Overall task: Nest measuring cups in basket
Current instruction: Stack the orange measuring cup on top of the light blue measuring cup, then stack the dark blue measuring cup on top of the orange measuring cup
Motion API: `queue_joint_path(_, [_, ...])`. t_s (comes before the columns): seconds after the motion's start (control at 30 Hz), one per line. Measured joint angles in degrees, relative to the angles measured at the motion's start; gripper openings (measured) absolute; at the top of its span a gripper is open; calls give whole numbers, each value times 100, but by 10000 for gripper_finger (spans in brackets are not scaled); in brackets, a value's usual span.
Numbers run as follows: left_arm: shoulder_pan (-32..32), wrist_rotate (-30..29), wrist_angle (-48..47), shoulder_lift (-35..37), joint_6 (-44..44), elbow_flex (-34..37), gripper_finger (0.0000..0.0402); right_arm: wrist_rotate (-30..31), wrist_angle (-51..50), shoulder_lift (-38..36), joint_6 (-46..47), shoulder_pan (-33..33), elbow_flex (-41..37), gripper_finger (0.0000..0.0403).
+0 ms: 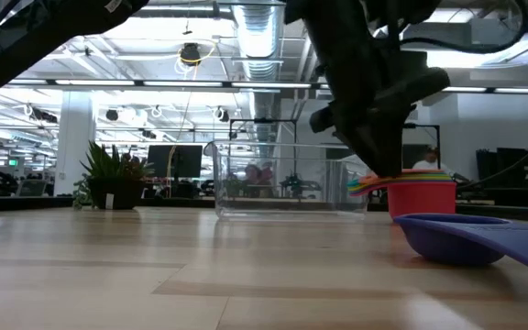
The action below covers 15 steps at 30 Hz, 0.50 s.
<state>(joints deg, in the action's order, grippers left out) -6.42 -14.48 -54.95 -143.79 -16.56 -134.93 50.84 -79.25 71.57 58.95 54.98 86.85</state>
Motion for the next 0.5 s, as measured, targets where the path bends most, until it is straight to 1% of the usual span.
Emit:
queue_joint_path(0.1, [-89,-261,-11,73,107,-1,81,4,-1,0,2,52,0,18])
queue_joint_path(0.23, [-195,-904,-151,140,220,-9,81,9,-1,0,7,57,0,18])
queue_joint_path(0.3, [-220,-1104,-220,140,259,-7,81,9,-1,0,10,54,0,21])
queue_joint_path(0.4, [-258,-1021,-271,175,263,-7,81,12,-4,0,10,54,0,25])
queue_joint_path(0.43, [-277,-880,-253,195,234,-7,81,12,-7,0,9,54,0,25])
queue_joint_path(0.5, [-341,-377,-262,273,231,-4,81,12,-36,0,7,54,0,26])
